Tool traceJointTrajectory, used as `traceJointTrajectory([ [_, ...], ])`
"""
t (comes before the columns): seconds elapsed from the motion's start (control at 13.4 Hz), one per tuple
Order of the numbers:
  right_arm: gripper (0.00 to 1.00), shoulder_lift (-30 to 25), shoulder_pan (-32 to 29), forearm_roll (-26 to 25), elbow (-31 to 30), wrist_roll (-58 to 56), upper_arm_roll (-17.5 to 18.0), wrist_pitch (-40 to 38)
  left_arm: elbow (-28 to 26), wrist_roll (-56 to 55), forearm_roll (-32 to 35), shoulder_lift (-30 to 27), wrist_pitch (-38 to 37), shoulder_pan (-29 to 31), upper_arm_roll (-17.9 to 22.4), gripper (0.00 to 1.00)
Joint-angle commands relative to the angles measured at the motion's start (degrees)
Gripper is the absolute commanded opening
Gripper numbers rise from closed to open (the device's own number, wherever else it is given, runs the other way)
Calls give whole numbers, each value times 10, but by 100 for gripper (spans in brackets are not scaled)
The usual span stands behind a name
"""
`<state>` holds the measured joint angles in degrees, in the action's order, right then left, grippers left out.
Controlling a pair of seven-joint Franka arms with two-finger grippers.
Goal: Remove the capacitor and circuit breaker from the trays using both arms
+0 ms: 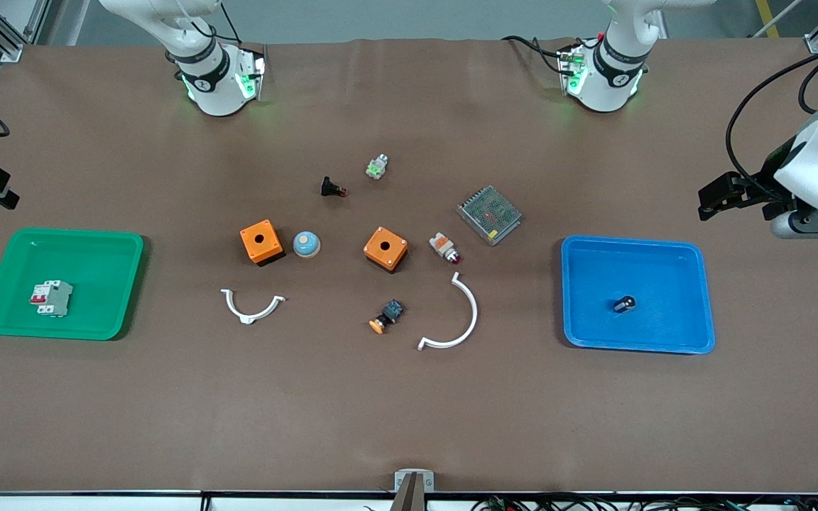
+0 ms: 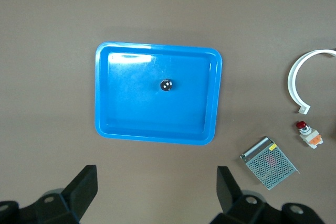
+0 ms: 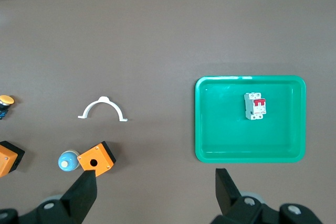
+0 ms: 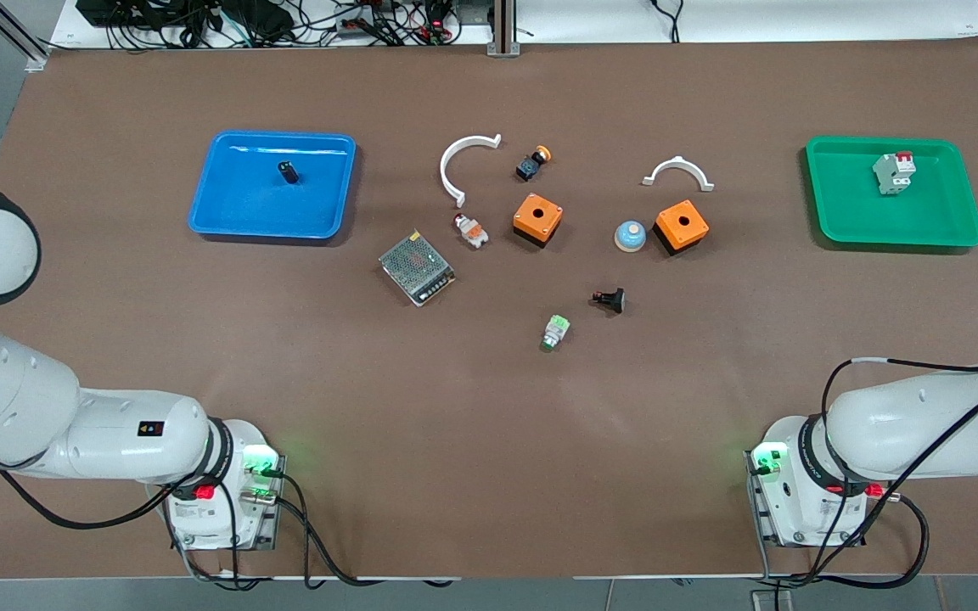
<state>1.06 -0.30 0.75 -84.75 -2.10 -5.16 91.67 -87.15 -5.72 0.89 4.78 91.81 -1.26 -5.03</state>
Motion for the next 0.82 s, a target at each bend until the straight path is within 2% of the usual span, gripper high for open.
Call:
traceJointTrajectory([
  [0.0, 100, -3, 1, -1, 5, -2, -2, -5, 6, 12, 0, 0, 0, 3, -1, 100],
  [0.3, 100, -1, 7, 0, 5, -2, -1, -2, 7, 22, -1, 21, 5, 26, 0, 100],
  [0.45, 100, -1, 6, 0, 5, 3, -1, 1, 1, 24, -4, 41, 36, 42, -1, 100],
  [0.6, 100, -1, 4, 2, 5, -2, -1, 0, -5, 25, 2, 82, 57, 40, -1, 100],
  [0.74, 100, -1, 5, -3, 5, -2, -1, 0, -45, 25, 5, 105, 107, 40, -1, 100],
])
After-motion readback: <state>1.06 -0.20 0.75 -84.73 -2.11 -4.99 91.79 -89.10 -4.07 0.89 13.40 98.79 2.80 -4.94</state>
